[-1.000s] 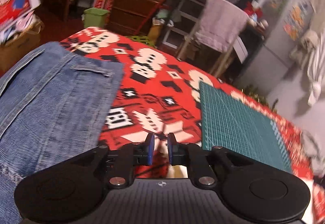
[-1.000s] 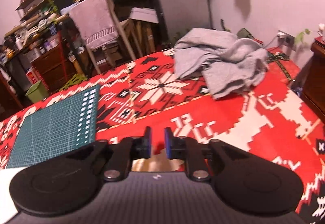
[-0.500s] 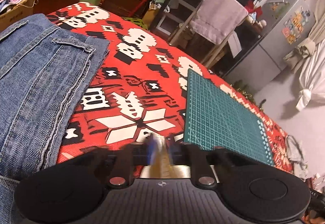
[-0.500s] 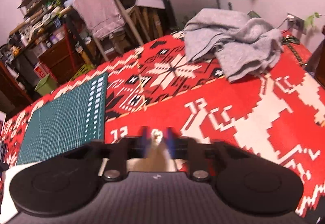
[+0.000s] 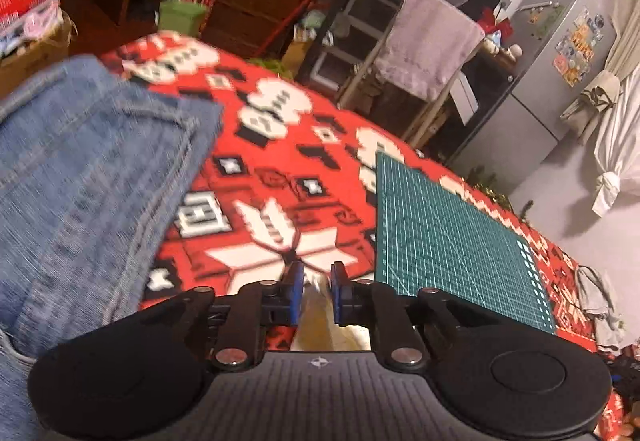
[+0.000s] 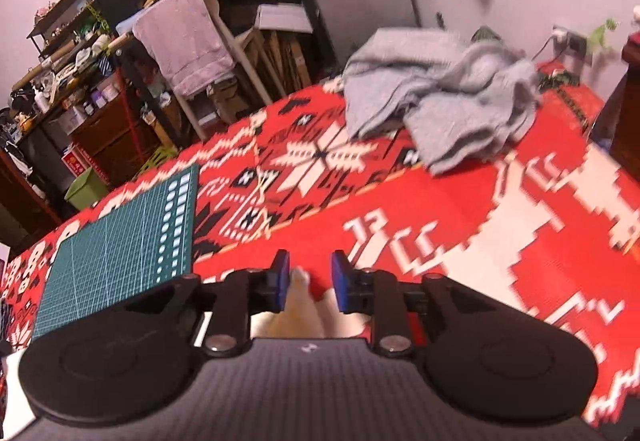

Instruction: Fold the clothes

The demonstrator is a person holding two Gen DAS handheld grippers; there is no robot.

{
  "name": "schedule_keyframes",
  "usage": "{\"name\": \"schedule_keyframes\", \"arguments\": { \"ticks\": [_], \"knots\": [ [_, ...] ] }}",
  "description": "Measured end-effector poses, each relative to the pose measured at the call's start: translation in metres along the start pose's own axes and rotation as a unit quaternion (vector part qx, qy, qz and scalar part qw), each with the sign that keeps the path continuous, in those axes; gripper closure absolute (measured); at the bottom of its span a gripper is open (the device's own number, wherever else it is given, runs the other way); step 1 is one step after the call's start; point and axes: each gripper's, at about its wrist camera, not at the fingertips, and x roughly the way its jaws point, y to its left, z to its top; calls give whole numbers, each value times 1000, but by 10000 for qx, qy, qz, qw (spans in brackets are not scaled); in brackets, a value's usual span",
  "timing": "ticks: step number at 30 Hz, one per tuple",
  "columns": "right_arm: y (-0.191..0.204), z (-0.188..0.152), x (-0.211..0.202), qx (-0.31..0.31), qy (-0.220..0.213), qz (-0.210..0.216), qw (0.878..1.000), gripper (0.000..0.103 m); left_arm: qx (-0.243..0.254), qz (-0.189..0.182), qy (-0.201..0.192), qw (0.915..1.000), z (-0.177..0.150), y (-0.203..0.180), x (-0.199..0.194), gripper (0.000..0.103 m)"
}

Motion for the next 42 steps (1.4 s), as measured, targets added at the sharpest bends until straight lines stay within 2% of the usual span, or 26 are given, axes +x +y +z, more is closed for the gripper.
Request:
{"name": "schedule_keyframes", "arguments": {
  "ticks": [4, 7, 8, 10, 12, 15, 21, 22, 23, 28, 32, 35, 39, 42],
  "knots": [
    [19, 1, -21, -517, -300, -77, 9982, 77, 229, -57, -243, 9994, 4, -9, -14, 86],
    [45, 0, -35, -983, -458, 94, 9941, 80, 597, -323, -341, 9971, 3, -30, -22, 87],
    [55, -1, -38, -1122, -460, 226, 9924, 84, 740, -441, -325, 9958, 1, -39, -23, 87],
    [75, -6, -39, -1359, -329, 509, 9889, 87, 985, -628, -192, 9930, -5, -55, -16, 97],
    [76, -10, -33, -1383, -229, 509, 9888, 89, 1180, -768, -10, 9900, -13, -69, -6, 98],
    [73, -16, -24, -1368, -92, 438, 9896, 90, 1284, -789, 281, 9882, -25, -80, 13, 98],
    [68, -27, -4, -1339, 182, 297, 9904, 91, 1229, -488, 364, 9906, -28, -67, 23, 99],
    [67, -29, -1, -1334, 228, 273, 9904, 93, 1183, -449, 343, 9914, -27, -62, 23, 99],
    [66, -30, 2, -1329, 273, 250, 9904, 103, 1150, -409, 323, 9920, -25, -58, 22, 99],
    [37, -18, 6, -1060, 212, 20, 9941, 103, 1086, -168, 253, 9936, -20, -44, 22, 100],
    [33, -12, 3, -953, 158, -12, 9953, 103, 969, -126, 208, 9950, -15, -39, 17, 100],
    [49, -16, -2, -1099, 154, 153, 9937, 98, 888, -237, 114, 9957, -13, -41, 8, 100],
    [79, -30, -6, -1426, 242, 476, 9883, 97, 931, -678, 167, 9932, -15, -60, 1, 100],
    [101, -40, -9, -1669, 307, 717, 9829, 97, 1115, -1007, 324, 9881, -27, -84, 4, 100]
  ]
}}
